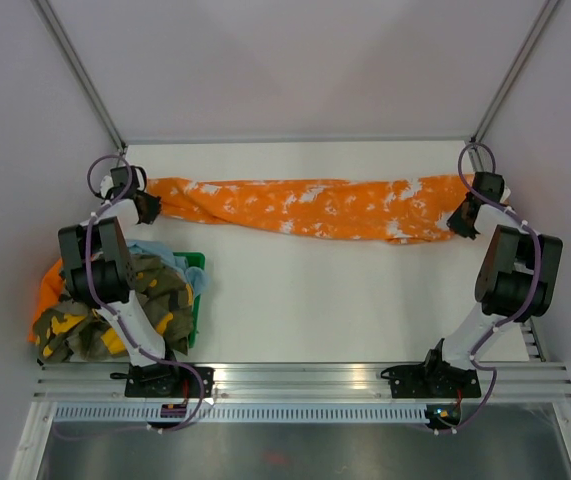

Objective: Fold and stack the trousers
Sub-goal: Fold the trousers

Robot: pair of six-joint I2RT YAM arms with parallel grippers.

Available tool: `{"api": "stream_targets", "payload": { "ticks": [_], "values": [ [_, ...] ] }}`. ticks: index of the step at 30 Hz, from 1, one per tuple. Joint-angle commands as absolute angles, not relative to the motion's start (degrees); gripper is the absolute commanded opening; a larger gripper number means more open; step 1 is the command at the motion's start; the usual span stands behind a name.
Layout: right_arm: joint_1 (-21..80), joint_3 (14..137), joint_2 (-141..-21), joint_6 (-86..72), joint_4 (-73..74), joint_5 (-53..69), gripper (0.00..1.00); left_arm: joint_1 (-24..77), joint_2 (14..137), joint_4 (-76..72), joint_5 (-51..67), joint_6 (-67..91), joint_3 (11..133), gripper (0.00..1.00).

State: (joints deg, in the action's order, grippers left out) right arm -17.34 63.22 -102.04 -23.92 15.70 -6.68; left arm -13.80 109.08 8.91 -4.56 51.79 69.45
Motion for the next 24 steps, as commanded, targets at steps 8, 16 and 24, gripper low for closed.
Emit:
{"api": "stream_targets", "payload": {
  "ticks": [8, 16, 24],
  "values": [
    [-19.6, 65.0, -103.5, -22.3, 14.6, -2.2, 0.0, -18.5, 107.6, 11.7, -4.3, 39.7, 69.7, 0.02],
    [-19.2, 65.9, -102.0, -20.9, 15.0, 2.9, 0.37, -18.4, 99.8, 13.2, 1.1, 33.7, 70.5, 0.72],
    [-15.8, 70.0, -98.4, -19.1, 21.3, 4.2, 0.62, -21.0, 103.8, 14.0, 3.8, 35.2, 76.3, 0.82]
  ]
}}
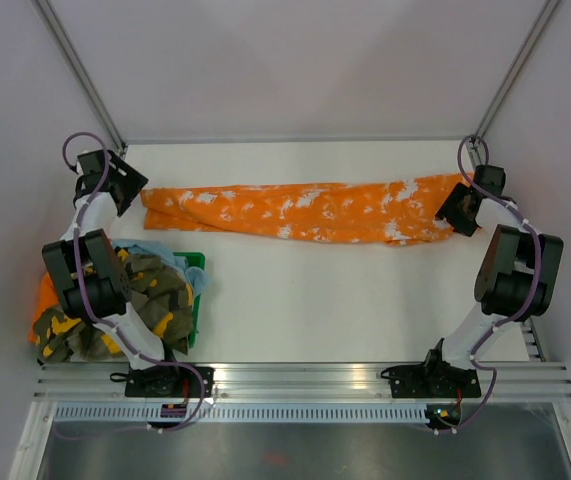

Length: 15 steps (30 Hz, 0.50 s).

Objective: Fold and stack the trousers
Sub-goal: Fold the trousers

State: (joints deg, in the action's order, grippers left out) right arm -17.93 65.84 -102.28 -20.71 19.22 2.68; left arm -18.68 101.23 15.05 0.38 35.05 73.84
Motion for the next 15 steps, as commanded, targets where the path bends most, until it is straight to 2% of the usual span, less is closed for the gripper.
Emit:
{"api": "stream_targets", "payload": {
  "ticks": [1, 6, 15],
  "values": [
    [-14.5, 70.3, -97.9, -18.8, 21.9, 3.6, 0.62, -21.8, 104.9, 12.1, 6.0, 36.7, 75.2, 0.82],
    [-12.4, 68.2, -93.4, -19.2, 21.3, 4.1, 0.63, -26.8, 112.4, -5.9, 20.0, 43.3, 72.0, 0.79],
    [-7.7, 68.2, -93.5, -20.2, 20.5, 4.6, 0.63, -27.9, 117.4, -19.1, 27.6, 47.0, 72.7, 0.77]
  ]
}}
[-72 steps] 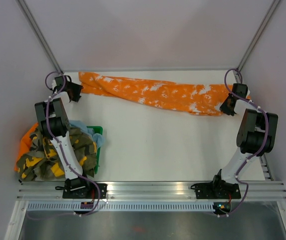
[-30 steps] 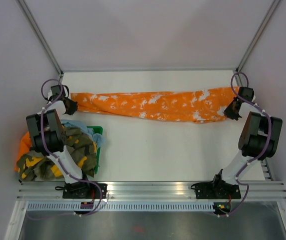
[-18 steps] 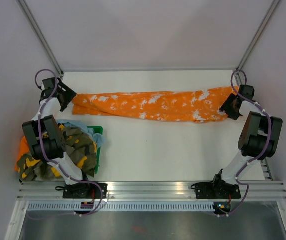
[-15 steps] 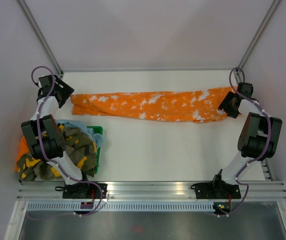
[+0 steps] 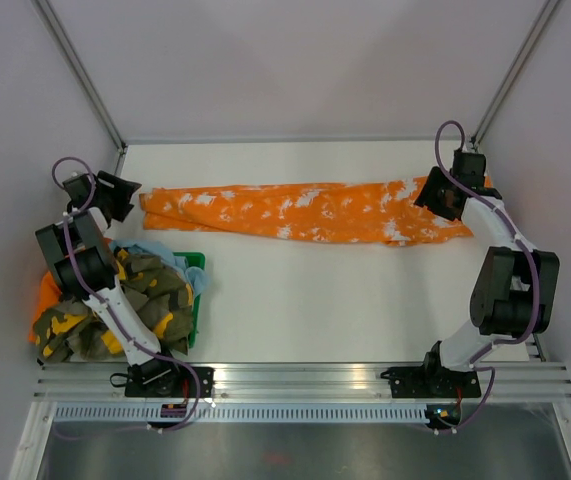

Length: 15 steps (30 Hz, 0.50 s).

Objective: Fold and stack the trousers
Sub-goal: Fold the trousers

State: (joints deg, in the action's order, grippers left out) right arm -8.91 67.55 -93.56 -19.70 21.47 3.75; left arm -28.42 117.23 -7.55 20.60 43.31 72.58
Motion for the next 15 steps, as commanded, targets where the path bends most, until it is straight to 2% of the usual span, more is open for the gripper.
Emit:
{"api": "stream_targets", "payload": {
  "ticks": [1, 8, 15],
  "values": [
    [-7.6, 68.1, -93.8, -20.5, 19.9, 5.1, 0.63, -27.9, 118.5, -21.5, 28.4, 48.1, 72.7, 0.76],
    [-6.5, 67.7, -95.0, -21.2, 19.1, 5.4, 0.63, -27.9, 120.5, -25.9, 32.2, 49.4, 71.8, 0.75],
    [-6.4, 67.4, -95.7, -21.4, 18.8, 5.3, 0.63, -27.9, 120.6, -23.6, 34.8, 44.7, 72.6, 0.73]
  ]
}}
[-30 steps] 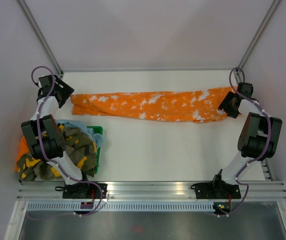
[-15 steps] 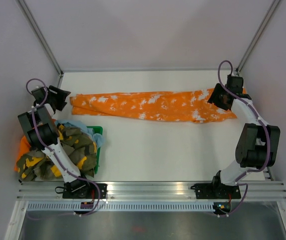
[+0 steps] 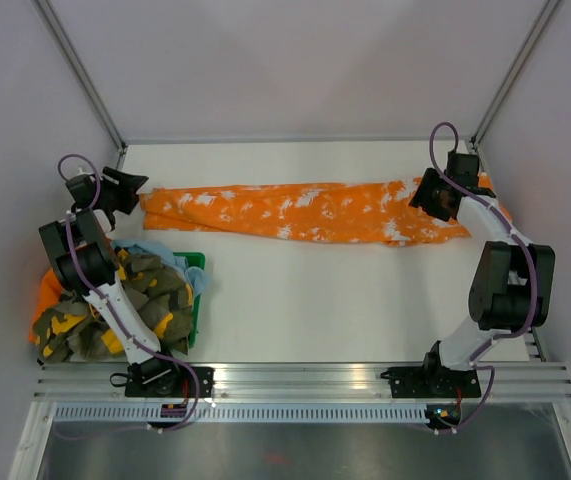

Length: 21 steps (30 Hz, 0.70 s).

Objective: Fold and stack the trousers
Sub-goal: Fold the trousers

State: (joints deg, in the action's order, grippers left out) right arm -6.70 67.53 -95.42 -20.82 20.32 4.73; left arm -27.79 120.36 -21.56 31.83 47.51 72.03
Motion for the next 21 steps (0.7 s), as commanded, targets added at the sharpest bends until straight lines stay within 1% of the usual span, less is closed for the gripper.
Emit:
{"api": "stream_targets", "payload": {
  "ticks": [1, 6, 10, 11, 13, 16, 17, 18, 19, 20, 21],
  "values": [
    [-6.4, 67.3, -95.8, -21.4, 18.8, 5.3, 0.63, -27.9, 120.7, -22.5, 35.2, 42.6, 73.1, 0.73],
    [-6.4, 67.1, -96.2, -21.1, 18.9, 5.2, 0.63, -27.9, 118.7, -17.0, 38.0, 34.4, 73.3, 0.72],
    [-6.5, 66.9, -96.8, -20.9, 18.8, 5.3, 0.63, -27.9, 116.6, -9.1, 41.1, 26.1, 73.7, 0.74],
    [-6.4, 66.9, -97.3, -20.9, 18.9, 5.4, 0.63, -27.9, 116.5, -8.3, 40.6, 25.3, 73.8, 0.76],
    [-6.4, 67.0, -97.9, -20.7, 19.1, 5.7, 0.63, -27.9, 116.5, -9.1, 41.3, 24.8, 73.1, 0.77],
    [-6.4, 67.0, -97.8, -20.3, 19.9, 5.8, 0.63, -27.9, 117.3, -8.8, 44.2, 22.5, 73.6, 0.76],
    [-6.4, 66.9, -97.6, -20.2, 20.0, 5.3, 0.63, -27.9, 117.3, -8.4, 44.5, 21.8, 73.6, 0.74],
    [-6.4, 66.9, -97.6, -20.2, 20.2, 5.0, 0.63, -27.9, 117.4, -8.2, 44.4, 20.5, 73.7, 0.71],
    [-6.5, 67.0, -97.5, -20.0, 20.3, 4.7, 0.63, -27.9, 117.5, -8.0, 44.2, 20.0, 73.7, 0.63],
    [-6.4, 67.1, -97.4, -20.1, 20.3, 4.5, 0.63, -27.9, 117.6, -7.7, 44.6, 20.0, 74.1, 0.4],
    [-6.4, 67.1, -97.4, -20.1, 20.2, 4.5, 0.63, -27.9, 117.7, -7.7, 44.8, 20.0, 74.2, 0.29]
  ]
}}
